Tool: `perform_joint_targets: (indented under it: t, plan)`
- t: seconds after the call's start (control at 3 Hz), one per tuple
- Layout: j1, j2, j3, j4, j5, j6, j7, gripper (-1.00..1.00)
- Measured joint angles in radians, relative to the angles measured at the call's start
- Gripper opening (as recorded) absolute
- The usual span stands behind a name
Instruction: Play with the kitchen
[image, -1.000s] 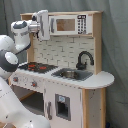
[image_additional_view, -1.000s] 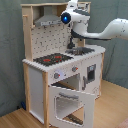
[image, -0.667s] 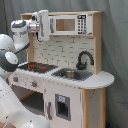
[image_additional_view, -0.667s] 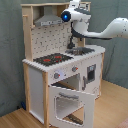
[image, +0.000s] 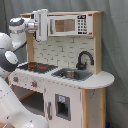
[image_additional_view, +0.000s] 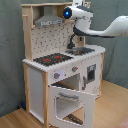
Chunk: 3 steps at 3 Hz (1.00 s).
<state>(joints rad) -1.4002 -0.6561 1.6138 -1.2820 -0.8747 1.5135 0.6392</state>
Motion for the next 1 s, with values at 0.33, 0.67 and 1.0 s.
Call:
perform_joint_targets:
  t: [0.33,0.67,1.0]
  plan:
    - [0.075,0.007,-0.044,-0.028,-0.002,-0.017,-0.048,-1.0]
    - [0.137,0.016,-0.094,-0.09,-0.006,-0.013,-0.05,-1.0]
    - [0.205,0.024,-0.151,-0.145,-0.012,-0.003,-0.054,-1.0]
